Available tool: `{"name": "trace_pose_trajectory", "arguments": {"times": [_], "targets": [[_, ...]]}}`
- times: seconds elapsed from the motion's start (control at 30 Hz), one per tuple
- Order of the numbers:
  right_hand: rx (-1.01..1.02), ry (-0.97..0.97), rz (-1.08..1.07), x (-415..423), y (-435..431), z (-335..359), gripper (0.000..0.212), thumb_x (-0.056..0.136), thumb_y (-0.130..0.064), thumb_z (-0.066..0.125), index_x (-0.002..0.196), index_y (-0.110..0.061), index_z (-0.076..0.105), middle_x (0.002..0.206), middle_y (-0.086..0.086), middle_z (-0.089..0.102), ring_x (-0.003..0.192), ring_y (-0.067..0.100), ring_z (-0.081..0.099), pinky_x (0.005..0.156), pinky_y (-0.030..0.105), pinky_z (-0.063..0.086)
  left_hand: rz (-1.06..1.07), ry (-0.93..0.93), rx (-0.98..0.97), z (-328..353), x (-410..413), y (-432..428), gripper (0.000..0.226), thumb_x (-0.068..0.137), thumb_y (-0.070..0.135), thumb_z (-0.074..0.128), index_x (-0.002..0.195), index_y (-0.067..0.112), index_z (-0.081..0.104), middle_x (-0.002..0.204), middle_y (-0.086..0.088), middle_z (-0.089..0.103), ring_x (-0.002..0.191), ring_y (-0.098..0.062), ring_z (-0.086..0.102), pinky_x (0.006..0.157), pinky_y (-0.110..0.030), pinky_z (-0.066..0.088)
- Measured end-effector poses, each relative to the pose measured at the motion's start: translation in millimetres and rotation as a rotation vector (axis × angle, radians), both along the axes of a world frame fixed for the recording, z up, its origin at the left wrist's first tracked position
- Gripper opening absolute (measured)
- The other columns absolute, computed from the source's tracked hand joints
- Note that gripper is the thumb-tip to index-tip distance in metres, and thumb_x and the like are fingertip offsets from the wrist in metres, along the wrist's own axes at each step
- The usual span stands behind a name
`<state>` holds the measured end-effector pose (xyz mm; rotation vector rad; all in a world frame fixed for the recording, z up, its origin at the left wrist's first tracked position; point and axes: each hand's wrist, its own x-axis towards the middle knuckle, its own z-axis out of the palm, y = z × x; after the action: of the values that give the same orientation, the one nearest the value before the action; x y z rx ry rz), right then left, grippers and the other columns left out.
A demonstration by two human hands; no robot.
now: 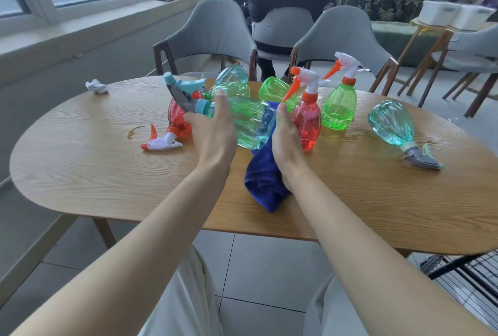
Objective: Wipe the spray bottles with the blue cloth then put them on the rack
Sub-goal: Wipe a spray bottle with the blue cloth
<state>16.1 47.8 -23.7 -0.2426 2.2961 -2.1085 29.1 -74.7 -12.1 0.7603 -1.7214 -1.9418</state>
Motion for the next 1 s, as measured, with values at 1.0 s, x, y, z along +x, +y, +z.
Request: {"name": "trace_pose_trajectory", "arguments": {"times": [1.0], "targets": [[-0.088,-0.101,0.104,-18,0,-9,0.069,0.100,-0.075,0.039,0.146,-0.026,0.054,0.144,-0.012,0.058,0.132,0.002,0.051,0.119,0.029,0.032,-0.017,0.081,-0.062,-9,-1,1,0.055,0.100,0.054,0.056,0.141,0.020,0.043,0.112,0.007,0.061,0.100,-0.011,0.061,0.097,-0.039,0.052]]}}
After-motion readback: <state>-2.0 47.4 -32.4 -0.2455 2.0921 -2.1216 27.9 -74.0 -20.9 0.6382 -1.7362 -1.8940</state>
